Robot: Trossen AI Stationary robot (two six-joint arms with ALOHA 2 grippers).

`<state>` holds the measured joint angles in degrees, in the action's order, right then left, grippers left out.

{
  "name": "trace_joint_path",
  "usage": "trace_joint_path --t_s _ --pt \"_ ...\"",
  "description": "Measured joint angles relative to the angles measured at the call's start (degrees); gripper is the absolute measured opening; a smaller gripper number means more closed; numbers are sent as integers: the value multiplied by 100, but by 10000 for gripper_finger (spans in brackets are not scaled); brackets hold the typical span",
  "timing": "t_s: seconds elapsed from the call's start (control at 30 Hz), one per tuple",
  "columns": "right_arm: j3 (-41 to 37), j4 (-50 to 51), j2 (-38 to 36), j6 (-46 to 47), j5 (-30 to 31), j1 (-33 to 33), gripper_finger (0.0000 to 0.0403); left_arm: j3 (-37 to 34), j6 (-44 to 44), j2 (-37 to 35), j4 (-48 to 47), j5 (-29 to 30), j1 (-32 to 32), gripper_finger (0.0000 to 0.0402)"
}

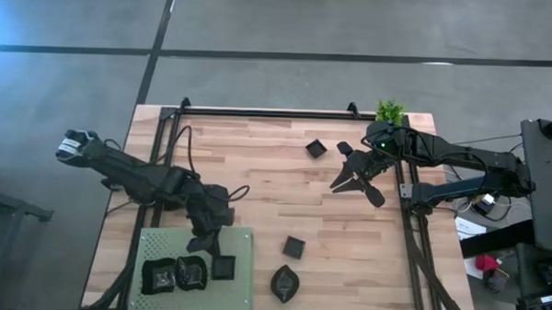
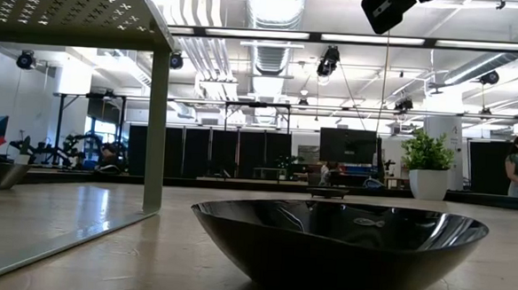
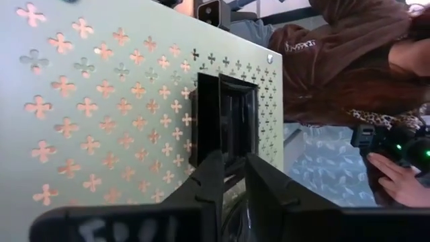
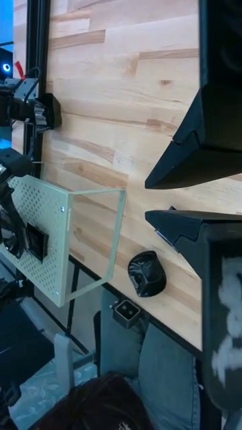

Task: Pick & Place Mini shaped plates
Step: Stack the black square plate on top of the other black square plate on the shelf, then stack the black distorted square plate on top of the other black distorted square plate on the shelf

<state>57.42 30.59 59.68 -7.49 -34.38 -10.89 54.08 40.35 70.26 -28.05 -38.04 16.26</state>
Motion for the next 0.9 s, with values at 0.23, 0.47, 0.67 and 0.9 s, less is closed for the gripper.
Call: trace_joint_path --t_s 0.23,0.47,0.67,0.9 --pt "-1 0 0 -1 0 0 57 43 -296 -16 -5 -300 -336 55" --pt "1 -3 0 -191 -1 0 57 173 -750 -255 -17 -197 -618 55" --pt "-1 -1 0 -56 0 1 57 299 -971 -656 -17 1275 -724 55" --pt "0 3 0 140 -4 1 57 297 -894 -1129 -519 2663 -720 55"
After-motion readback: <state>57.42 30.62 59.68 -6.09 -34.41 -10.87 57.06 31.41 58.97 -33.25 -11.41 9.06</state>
